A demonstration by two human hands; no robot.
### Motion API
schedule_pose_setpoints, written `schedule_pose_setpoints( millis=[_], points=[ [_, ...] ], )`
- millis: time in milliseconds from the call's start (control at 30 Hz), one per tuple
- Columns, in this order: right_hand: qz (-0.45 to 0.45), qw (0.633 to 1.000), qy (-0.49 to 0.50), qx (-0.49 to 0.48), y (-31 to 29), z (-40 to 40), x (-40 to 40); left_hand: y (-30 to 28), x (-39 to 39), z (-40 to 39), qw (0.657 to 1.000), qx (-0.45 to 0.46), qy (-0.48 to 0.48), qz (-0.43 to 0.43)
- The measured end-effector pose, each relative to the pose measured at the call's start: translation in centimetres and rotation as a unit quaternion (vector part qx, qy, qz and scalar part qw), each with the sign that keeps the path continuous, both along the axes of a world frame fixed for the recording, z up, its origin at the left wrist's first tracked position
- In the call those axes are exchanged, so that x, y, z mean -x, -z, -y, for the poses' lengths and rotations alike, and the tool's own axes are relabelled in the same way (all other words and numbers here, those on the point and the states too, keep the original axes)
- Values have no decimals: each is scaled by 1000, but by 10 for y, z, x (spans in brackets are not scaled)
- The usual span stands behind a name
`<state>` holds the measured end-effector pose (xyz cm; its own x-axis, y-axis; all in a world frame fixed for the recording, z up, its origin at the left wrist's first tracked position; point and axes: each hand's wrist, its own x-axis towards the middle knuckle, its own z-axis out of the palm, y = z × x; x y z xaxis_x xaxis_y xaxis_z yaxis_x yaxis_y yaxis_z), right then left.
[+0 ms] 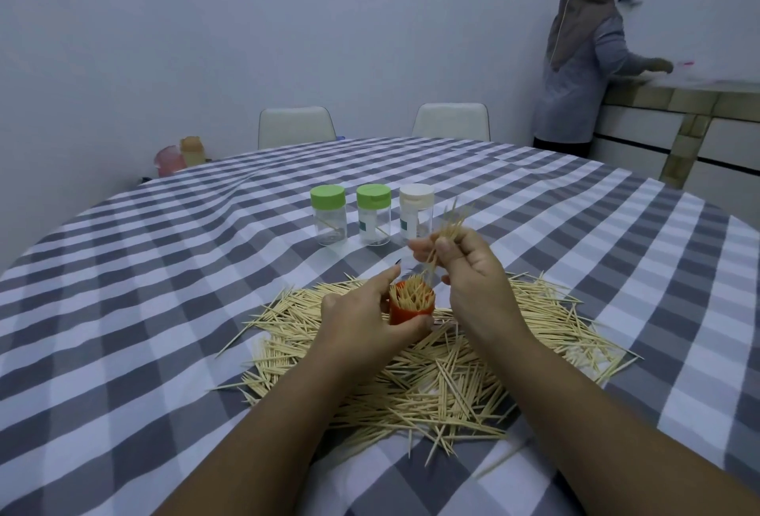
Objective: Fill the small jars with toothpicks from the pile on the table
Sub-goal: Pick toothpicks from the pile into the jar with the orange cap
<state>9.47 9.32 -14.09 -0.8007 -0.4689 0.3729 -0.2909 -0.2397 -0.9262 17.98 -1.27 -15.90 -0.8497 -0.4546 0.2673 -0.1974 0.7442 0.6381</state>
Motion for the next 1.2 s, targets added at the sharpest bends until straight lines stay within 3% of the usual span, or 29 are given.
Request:
schedule_pose_setpoints(
  millis=[167,433,733,900,1200],
  points=[
    [33,997,-53,-46,4,4,-2,-3,-1,1,1000,11,-8,-21],
    [-2,1000,1,-8,7,5,-3,-5,0,0,1000,24,-9,-14],
    [4,993,-21,-119,13,6,-3,0,-1,3,1000,22,-7,-12],
    [16,993,-28,-112,10,4,-6,5,1,5,999,9,10,-44],
    [20,992,-37,-116,10,4,-8,4,-2,6,996,63,36,-50]
  ],
)
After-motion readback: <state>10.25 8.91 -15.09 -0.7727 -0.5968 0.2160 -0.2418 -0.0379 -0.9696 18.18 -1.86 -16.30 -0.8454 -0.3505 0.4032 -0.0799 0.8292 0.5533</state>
